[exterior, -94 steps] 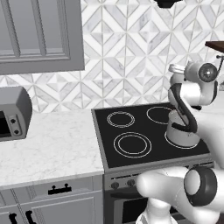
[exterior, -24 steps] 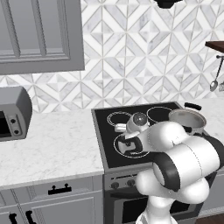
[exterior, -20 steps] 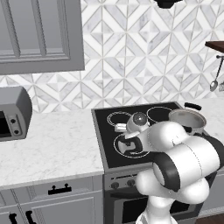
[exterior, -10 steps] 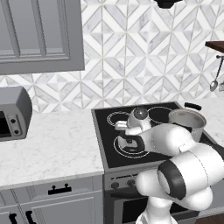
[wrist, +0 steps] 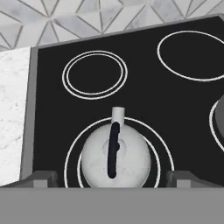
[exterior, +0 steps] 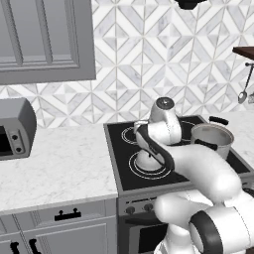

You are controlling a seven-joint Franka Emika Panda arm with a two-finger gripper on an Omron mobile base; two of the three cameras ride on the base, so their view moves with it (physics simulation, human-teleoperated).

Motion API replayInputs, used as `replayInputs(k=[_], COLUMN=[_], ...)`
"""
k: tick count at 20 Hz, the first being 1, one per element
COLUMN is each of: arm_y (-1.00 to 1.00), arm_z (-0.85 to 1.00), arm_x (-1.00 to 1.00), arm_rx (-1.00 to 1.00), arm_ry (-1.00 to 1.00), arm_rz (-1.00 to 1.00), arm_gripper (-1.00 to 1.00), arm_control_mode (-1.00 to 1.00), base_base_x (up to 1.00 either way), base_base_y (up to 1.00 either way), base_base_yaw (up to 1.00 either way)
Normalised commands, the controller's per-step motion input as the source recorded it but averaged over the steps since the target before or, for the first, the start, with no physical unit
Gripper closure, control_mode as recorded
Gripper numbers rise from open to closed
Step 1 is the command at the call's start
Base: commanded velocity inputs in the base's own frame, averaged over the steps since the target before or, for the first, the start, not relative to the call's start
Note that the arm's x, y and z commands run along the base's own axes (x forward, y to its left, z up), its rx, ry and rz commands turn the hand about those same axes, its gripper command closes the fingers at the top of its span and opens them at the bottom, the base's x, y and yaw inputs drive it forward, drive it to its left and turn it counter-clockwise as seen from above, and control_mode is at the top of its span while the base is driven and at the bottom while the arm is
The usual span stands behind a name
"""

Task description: Pick the kettle from the counter and place it on a stove burner. Then turn the burner on.

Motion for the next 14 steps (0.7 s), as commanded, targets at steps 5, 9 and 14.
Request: replayInputs(k=[5,9,14], arm_y=[-0.02,0.00,0.00], arm_z=[0.00,0.00,0.07], arm_x=[-0.96,-0.28,-0.02], arm_rx=[-0.03,-0.02,-0.01], arm_ry=[-0.01,-0.25,-0.28], arm_rz=[0.00,0.00,0.00], arm_gripper=[-1.00,-1.00,-1.00], arm_control_mode=[-1.00,-1.00,-1.00], base_base_x=[0.00,0.00,0.00], base_base_y=[0.00,0.00,0.00], base_base_yaw=[0.00,0.00,0.00])
